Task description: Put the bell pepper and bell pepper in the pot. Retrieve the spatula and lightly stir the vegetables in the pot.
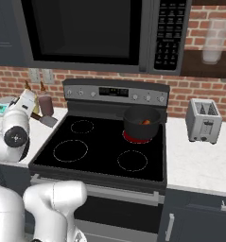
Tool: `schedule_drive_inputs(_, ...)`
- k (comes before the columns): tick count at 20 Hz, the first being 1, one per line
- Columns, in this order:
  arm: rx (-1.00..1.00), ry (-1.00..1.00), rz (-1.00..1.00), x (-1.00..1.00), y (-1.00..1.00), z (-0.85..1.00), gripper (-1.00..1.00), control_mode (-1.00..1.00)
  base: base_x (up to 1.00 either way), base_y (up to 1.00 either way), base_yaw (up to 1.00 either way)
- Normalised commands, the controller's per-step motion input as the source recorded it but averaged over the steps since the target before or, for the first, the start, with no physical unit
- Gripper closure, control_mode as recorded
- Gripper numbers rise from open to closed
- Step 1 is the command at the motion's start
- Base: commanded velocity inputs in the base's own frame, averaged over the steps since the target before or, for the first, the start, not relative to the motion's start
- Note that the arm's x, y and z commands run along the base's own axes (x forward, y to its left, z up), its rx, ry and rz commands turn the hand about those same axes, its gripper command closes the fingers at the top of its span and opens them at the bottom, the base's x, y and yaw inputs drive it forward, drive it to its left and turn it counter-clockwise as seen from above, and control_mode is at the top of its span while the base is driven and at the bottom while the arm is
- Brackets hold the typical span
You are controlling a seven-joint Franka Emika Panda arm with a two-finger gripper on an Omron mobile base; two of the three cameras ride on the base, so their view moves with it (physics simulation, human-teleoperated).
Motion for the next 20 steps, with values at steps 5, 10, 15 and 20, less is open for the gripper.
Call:
schedule_drive_inputs(5,0.46,0.33,-0.35,-0.03,-0.93,0.47,1.00,-1.00,0.00,0.00,0.00)
schedule_drive_inputs(10,0.36,0.30,-0.24,0.23,-0.86,0.41,1.00,-1.00,0.00,0.00,0.00)
schedule_drive_inputs(15,0.34,0.17,-0.08,0.07,-0.43,0.30,1.00,-1.00,0.00,0.00,0.00)
schedule_drive_inputs(20,0.18,0.01,0.00,-0.14,-0.02,0.00,1.00,-1.00,0.00,0.00,0.00)
